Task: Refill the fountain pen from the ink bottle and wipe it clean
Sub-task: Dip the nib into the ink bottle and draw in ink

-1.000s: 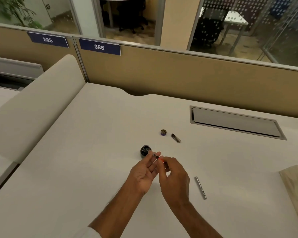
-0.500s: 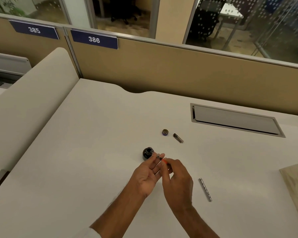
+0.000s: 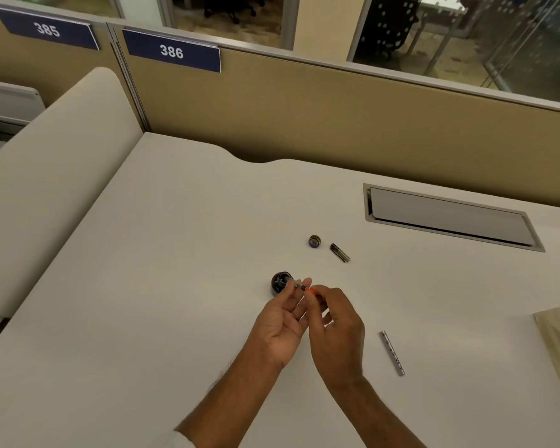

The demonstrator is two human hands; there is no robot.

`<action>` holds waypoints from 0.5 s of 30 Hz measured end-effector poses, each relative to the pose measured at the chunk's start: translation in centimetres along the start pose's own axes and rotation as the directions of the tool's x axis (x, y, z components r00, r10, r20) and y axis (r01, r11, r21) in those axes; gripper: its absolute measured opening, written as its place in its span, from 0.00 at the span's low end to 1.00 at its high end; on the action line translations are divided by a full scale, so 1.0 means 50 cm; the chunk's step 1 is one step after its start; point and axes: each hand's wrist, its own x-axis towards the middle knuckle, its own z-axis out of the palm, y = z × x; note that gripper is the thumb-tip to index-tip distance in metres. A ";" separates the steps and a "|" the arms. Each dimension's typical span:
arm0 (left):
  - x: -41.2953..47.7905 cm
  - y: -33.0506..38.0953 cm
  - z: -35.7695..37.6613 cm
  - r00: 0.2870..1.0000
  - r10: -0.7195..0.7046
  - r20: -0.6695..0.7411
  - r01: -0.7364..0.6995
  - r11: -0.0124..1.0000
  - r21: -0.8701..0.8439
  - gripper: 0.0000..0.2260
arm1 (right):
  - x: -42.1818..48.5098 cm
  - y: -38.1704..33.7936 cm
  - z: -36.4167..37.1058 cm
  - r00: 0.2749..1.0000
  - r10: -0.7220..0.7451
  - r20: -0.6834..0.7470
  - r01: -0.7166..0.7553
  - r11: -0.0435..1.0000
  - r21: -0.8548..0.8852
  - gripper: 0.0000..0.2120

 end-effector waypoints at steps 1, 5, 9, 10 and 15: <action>0.000 0.000 0.002 1.000 -0.003 0.003 0.003 1.000 -0.005 0.19 | 0.003 -0.001 0.002 1.000 0.000 0.001 0.000 1.000 -0.003 0.07; 0.001 0.002 0.004 1.000 -0.009 -0.001 0.009 1.000 -0.012 0.19 | 0.010 -0.002 0.008 1.000 0.007 0.017 -0.007 1.000 -0.010 0.05; 0.003 0.009 -0.005 1.000 0.007 -0.012 -0.007 0.998 0.055 0.13 | 0.013 -0.004 0.012 0.999 -0.014 0.031 0.015 0.999 -0.036 0.06; 0.003 0.009 -0.005 0.999 0.023 -0.027 -0.021 0.997 0.071 0.12 | 0.014 -0.004 0.013 0.999 -0.020 0.032 0.021 0.999 -0.044 0.06; -0.004 0.001 -0.002 0.964 0.234 -0.128 -0.191 0.940 0.284 0.08 | 0.018 -0.007 0.017 0.999 -0.016 0.047 0.019 0.997 -0.077 0.06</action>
